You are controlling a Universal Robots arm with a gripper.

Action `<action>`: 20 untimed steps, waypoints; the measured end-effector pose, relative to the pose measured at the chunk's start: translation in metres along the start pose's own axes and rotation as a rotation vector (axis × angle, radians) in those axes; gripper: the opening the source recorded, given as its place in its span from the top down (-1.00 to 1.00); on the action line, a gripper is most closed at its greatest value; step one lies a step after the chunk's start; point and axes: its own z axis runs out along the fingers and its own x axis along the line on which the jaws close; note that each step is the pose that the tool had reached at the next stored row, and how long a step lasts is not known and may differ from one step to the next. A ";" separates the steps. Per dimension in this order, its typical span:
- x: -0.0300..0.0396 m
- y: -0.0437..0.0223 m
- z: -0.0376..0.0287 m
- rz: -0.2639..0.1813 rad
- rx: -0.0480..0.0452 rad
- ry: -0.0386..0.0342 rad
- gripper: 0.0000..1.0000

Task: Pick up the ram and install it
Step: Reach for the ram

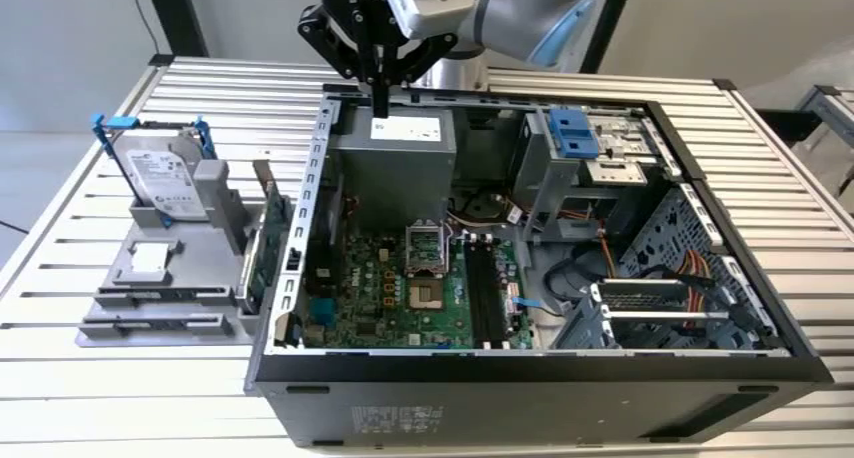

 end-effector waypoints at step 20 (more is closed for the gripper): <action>0.0048 -0.0004 0.0001 0.000 0.0000 0.0000 1.00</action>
